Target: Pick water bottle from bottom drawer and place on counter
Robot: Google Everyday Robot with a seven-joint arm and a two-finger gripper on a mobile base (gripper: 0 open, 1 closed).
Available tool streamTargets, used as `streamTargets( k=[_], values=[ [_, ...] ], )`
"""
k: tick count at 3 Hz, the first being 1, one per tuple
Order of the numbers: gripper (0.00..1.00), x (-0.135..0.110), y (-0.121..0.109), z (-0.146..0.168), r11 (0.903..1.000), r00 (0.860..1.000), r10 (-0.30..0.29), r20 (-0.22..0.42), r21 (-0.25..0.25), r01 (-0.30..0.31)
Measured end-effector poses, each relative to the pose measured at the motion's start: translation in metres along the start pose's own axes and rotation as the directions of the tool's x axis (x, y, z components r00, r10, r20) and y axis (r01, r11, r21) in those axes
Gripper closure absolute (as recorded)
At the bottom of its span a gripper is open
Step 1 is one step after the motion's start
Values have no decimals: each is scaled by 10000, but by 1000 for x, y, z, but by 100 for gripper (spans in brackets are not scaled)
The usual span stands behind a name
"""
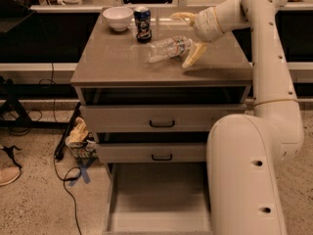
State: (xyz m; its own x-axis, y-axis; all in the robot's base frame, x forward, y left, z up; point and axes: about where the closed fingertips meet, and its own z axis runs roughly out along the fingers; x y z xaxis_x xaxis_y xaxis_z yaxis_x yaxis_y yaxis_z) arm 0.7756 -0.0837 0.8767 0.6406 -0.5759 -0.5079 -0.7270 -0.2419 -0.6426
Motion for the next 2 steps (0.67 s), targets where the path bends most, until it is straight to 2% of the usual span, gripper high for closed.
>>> streamTargets(
  k=[1, 2],
  values=[
    [0, 6, -11, -27, 9967, 9999, 87, -129, 811, -76],
    [0, 14, -18, -60, 9882, 9987, 155, -490, 1532, -78]
  ],
)
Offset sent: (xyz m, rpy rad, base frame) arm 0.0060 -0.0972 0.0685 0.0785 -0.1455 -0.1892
